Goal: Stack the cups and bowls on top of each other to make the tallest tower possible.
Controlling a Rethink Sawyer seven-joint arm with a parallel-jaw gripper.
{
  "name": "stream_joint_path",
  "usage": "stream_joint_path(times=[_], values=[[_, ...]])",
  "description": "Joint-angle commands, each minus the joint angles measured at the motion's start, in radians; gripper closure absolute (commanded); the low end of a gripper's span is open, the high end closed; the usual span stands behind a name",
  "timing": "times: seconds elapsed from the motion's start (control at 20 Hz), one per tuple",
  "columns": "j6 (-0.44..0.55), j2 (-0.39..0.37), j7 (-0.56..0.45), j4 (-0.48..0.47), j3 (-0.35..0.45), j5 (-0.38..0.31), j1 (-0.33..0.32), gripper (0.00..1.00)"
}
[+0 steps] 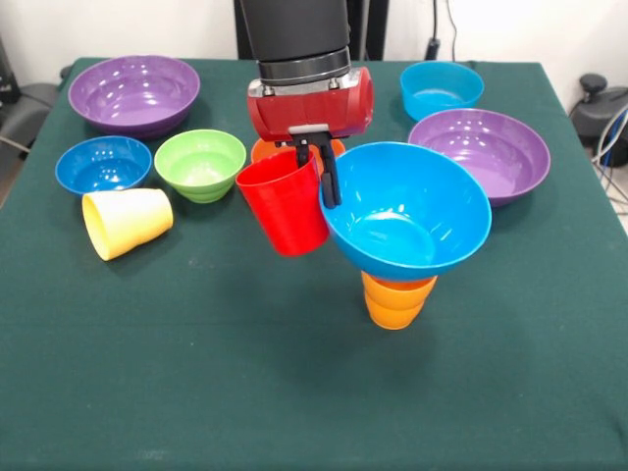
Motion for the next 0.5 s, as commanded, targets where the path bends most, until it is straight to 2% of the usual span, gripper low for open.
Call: stream_joint_path(times=[0.05, 0.2, 0.25, 0.5], values=[[-0.005, 0.045, -0.028, -0.041, 0.0, -0.067, 0.018, 1.0], [0.006, 0.048, -0.038, -0.041, 0.009, -0.064, 0.012, 1.0], [0.012, 0.049, -0.042, -0.041, 0.013, -0.063, 0.01, 0.0], [0.008, 0.049, -0.038, -0.043, 0.01, -0.063, 0.01, 0.0]])
